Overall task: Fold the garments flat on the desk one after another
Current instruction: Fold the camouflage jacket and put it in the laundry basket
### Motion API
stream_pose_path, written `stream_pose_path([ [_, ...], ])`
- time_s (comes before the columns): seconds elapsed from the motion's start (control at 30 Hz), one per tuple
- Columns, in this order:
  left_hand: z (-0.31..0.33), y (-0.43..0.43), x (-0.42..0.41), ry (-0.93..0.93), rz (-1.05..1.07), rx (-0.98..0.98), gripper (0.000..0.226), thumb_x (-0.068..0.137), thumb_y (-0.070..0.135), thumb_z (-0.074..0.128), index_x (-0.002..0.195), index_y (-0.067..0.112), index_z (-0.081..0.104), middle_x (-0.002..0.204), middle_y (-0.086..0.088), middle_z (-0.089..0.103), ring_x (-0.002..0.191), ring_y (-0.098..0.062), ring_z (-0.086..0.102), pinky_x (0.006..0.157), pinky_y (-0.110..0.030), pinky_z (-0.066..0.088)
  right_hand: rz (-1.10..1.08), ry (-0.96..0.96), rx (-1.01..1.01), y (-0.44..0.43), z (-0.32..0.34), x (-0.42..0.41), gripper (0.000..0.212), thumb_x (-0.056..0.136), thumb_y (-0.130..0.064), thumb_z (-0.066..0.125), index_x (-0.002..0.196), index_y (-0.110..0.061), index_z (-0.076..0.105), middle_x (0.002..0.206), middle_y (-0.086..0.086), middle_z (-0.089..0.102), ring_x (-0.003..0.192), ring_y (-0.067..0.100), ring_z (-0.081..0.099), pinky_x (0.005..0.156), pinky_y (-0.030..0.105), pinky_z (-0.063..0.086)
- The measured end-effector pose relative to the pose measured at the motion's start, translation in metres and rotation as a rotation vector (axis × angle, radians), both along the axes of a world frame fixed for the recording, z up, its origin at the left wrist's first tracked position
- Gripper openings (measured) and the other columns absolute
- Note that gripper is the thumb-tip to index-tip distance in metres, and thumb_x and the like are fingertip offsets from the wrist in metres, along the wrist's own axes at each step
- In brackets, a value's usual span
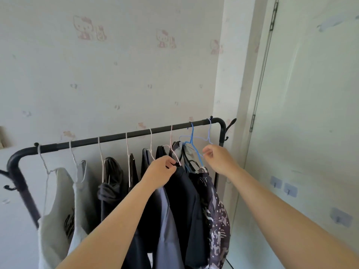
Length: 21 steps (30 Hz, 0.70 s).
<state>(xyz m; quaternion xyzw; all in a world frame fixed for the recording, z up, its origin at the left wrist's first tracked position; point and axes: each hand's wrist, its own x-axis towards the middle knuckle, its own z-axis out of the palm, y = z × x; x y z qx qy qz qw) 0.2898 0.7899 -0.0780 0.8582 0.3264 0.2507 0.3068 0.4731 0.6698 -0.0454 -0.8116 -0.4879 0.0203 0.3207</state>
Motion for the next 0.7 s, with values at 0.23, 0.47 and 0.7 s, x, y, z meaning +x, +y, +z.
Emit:
stream_pose_path([
  [0.23, -0.027, 0.027, 0.095, -0.069, 0.026, -0.183, 0.037, 0.097, 0.009, 0.044, 0.133, 0.015, 0.05, 0.128, 0.0, 0.056, 0.109, -0.012, 0.055, 0.085, -0.018, 0.037, 0.023, 0.112, -0.003, 0.068, -0.02, 0.06, 0.032, 0.097, -0.018, 0.046, 0.127, -0.012, 0.055, 0.124, 0.004, 0.061, 0.112, 0.019, 0.057, 0.096, 0.031, 0.045],
  [0.47, -0.04, 0.046, 0.167, -0.108, 0.19, -0.266, 0.055, 0.093, 0.001, 0.043, 0.146, 0.009, 0.032, 0.141, -0.005, 0.044, 0.129, -0.023, 0.045, 0.099, -0.026, 0.038, 0.177, 0.26, -0.018, 0.133, -0.037, 0.095, 0.044, 0.095, -0.021, 0.055, 0.136, -0.01, 0.047, 0.12, 0.005, 0.061, 0.109, 0.02, 0.057, 0.085, 0.024, 0.038],
  [0.7, -0.057, 0.081, 0.183, -0.005, 0.475, -0.205, 0.056, 0.088, 0.014, 0.057, 0.139, 0.003, 0.038, 0.138, -0.018, 0.043, 0.126, -0.033, 0.045, 0.103, -0.041, 0.041, 0.244, 0.238, 0.15, 0.167, -0.056, 0.104, 0.026, 0.1, -0.02, 0.045, 0.123, -0.012, 0.054, 0.104, 0.001, 0.063, 0.095, 0.017, 0.059, 0.079, 0.026, 0.046],
])
